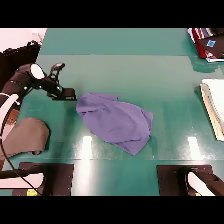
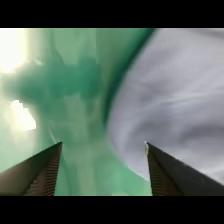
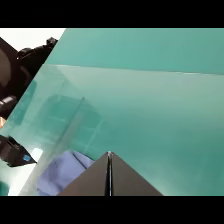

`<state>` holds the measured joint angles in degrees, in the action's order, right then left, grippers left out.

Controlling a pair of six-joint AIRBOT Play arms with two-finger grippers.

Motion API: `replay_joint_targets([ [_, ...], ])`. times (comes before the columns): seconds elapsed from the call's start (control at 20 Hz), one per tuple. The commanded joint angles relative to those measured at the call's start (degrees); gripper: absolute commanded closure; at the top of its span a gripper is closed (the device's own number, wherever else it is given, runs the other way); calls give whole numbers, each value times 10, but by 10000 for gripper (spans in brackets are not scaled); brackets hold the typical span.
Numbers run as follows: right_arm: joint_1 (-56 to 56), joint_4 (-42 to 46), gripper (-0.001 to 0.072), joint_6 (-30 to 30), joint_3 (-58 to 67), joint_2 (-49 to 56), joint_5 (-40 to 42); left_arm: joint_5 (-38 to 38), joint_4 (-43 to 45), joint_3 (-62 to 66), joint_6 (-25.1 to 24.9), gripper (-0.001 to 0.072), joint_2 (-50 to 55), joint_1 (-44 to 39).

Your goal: Fold the shirts.

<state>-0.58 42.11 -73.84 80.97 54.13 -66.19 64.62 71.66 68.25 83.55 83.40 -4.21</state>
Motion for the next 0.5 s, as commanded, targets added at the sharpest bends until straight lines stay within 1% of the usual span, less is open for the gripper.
replay_joint_targets([
  [0.0, -5, -1, 695, 0, 0, 11, -13, -27, -78, -28, -47, 101, 44, 24],
  [0.1, -13, -1, 695, 0, 0, 23, -31, -55, -115, -28, -61, 101, 51, 20],
  [0.2, -26, 0, 695, 0, 0, 35, -36, -73, -124, -28, -60, 103, 51, 11],
  [0.25, -30, 0, 695, 0, 0, 41, -36, -77, -124, -28, -61, 155, 51, 2],
  [0.3, -33, 0, 695, 0, 0, 48, -37, -82, -123, -28, -61, 295, 51, -9],
  [0.35, -32, 0, 695, 0, 0, 55, -38, -84, -124, -28, -66, 350, 51, -19],
  [0.45, -26, 3, 695, -1, 0, 71, -61, -86, -124, -28, -71, 352, 51, -25],
])
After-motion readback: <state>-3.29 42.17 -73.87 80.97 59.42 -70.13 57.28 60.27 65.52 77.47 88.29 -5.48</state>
